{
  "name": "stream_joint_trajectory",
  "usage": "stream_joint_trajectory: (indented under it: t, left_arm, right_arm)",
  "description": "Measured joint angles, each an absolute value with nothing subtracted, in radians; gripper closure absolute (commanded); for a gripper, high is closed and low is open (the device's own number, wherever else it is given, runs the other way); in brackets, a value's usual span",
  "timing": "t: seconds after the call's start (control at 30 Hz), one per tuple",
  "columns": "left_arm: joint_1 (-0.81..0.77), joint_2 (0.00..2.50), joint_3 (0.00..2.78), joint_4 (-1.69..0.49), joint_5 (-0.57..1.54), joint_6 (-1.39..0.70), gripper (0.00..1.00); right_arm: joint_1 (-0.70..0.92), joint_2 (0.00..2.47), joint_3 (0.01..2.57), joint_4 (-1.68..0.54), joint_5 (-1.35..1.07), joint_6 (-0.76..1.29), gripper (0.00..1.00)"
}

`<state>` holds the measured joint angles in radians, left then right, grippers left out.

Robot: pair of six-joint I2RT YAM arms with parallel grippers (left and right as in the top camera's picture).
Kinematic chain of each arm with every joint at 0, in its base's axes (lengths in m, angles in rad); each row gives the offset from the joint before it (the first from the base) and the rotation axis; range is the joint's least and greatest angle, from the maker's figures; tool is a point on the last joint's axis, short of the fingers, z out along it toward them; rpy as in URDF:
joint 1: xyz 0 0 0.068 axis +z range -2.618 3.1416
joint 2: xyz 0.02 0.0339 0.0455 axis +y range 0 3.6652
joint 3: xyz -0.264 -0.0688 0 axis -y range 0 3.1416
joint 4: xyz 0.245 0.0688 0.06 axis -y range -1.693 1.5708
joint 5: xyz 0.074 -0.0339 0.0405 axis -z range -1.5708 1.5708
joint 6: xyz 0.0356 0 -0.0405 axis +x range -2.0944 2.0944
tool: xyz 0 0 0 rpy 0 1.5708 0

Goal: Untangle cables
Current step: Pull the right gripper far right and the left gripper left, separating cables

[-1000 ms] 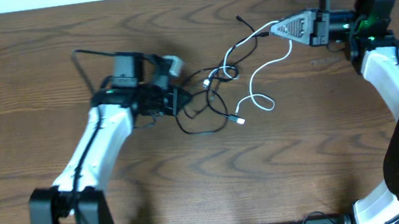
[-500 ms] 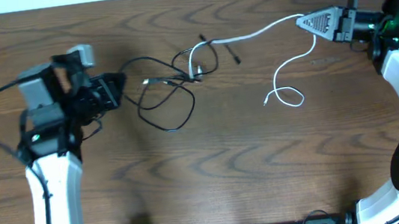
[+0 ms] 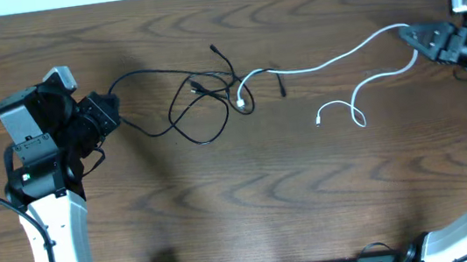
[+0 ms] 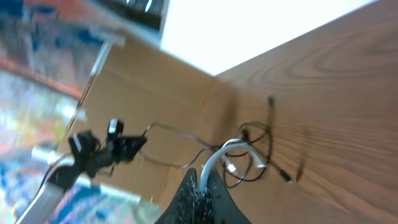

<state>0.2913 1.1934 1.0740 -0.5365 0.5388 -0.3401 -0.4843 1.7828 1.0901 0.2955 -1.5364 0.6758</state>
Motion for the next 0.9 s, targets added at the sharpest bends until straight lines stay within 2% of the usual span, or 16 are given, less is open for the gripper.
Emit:
stream_joint_trajectory:
  t: [0.43,0.9]
  left_arm:
    - [0.292,1.193,1.074,-0.565,0.428,-0.391,0.92]
    - [0.288,1.196,1.074,-0.591,0.413,-0.397,0.93]
  right_arm:
    - [-0.741,1.783,0.853,0.295,-1.319,0.672,0.99]
    - [-0.685,1.783,0.803,0.284,-1.097,0.672,0.99]
